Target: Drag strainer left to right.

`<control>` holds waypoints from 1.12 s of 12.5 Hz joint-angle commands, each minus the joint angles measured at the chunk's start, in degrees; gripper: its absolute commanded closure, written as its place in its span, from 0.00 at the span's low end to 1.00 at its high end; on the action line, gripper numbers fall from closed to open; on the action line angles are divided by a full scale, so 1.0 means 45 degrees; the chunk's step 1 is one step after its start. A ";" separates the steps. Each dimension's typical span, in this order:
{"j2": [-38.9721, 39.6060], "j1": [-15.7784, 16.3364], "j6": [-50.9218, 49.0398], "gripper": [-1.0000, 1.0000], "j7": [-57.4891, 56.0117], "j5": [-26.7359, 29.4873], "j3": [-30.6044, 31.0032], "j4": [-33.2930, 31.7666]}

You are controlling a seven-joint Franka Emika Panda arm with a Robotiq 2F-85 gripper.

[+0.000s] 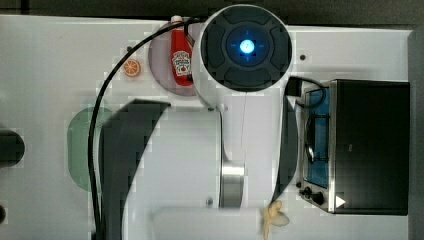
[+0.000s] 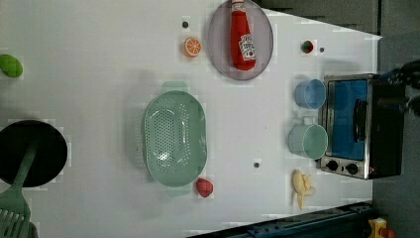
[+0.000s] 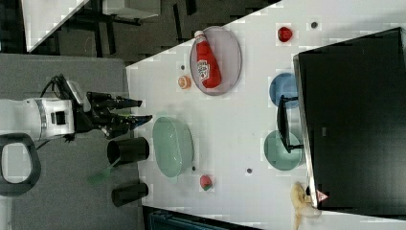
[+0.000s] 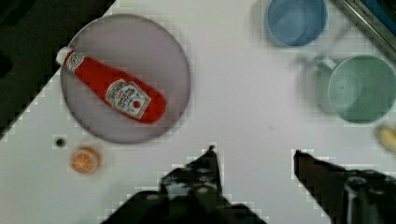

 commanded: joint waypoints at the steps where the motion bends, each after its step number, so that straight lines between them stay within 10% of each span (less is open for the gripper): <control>1: -0.5604 -0.0147 -0.2450 0.20 0.1767 -0.0246 -0.0018 -0.2839; 3: -0.5579 -0.0108 -0.2452 0.00 0.1768 -0.0189 0.0107 -0.2851; 14: -0.3027 0.0398 -0.0044 0.00 0.4464 -0.0166 0.5934 -0.3048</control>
